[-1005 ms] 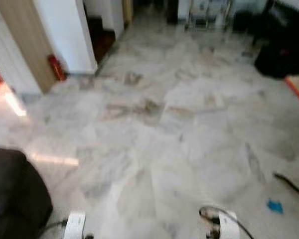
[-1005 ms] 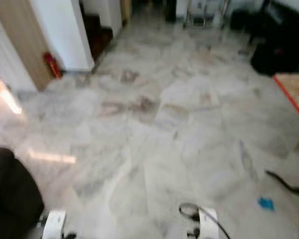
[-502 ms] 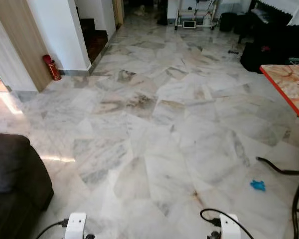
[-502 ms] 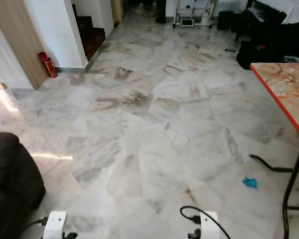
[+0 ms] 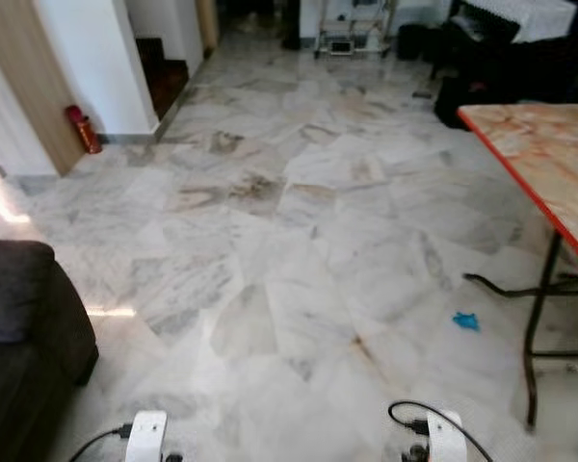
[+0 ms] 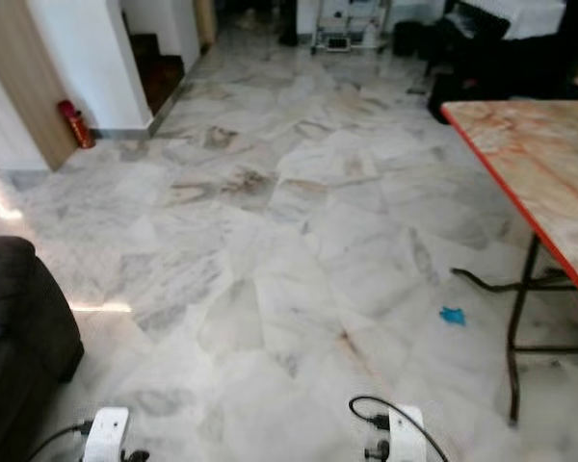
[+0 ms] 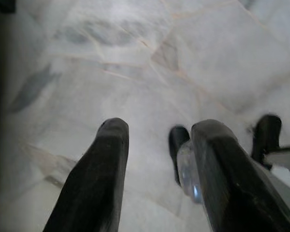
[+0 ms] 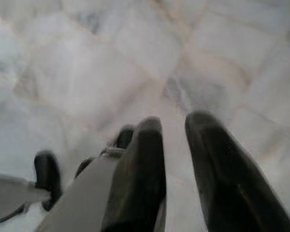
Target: Move the pillow to the sofa from floor
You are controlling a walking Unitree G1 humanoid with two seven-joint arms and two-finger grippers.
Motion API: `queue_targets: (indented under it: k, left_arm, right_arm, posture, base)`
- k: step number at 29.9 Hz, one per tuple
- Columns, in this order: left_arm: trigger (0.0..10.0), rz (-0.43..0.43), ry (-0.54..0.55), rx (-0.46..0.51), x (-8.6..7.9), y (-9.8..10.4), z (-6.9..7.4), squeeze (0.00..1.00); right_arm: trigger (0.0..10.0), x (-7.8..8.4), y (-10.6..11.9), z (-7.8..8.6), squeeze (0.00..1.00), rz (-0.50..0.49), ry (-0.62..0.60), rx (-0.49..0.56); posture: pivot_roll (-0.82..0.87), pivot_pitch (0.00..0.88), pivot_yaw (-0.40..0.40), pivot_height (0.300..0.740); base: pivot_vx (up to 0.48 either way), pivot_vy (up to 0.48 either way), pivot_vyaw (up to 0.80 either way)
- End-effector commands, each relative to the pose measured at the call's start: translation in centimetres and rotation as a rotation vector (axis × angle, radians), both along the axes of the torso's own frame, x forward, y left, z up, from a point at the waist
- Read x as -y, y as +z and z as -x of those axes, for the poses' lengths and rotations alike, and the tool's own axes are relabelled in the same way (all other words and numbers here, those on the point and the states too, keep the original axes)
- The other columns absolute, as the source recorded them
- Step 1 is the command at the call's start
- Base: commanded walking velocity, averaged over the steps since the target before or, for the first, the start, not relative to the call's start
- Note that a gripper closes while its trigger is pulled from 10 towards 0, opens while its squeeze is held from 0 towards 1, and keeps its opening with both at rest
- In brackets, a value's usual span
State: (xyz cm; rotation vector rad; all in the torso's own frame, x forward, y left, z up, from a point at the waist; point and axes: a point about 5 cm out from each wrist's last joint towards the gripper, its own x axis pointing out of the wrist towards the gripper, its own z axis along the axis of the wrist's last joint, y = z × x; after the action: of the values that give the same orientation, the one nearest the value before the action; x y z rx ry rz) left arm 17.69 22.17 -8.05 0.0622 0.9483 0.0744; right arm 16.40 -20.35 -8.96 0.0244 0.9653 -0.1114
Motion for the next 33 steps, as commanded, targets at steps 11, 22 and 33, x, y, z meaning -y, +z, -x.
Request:
queue_targets:
  k: [11,22,33]
  left_arm:
    - [10.0,0.024,-0.059,-0.107,0.05,-1.21,2.81,0.00]
    - [10.0,0.024,-0.056,-0.106,-0.20,-1.18,2.89,0.00]
    - [10.0,0.030,-0.063,-0.101,0.48,-1.25,2.70,0.00]
  right_arm:
    - [10.0,-6.12,1.70,-4.86,0.00,-0.178,-0.076,0.069]
    - [10.0,-6.16,1.74,-4.92,0.00,-0.178,-0.075,0.070]
    - [10.0,-6.26,1.75,-4.94,0.00,-0.181,-0.075,0.072]
  posture:
    - [-0.02,0.000,-0.046,0.740]
    - [-0.02,0.000,-0.044,0.740]
    - [-0.02,0.000,-0.042,0.740]
  base:
    - [-0.314,0.000,0.00]
    - [-0.315,0.000,0.00]
    - [-0.307,0.000,0.00]
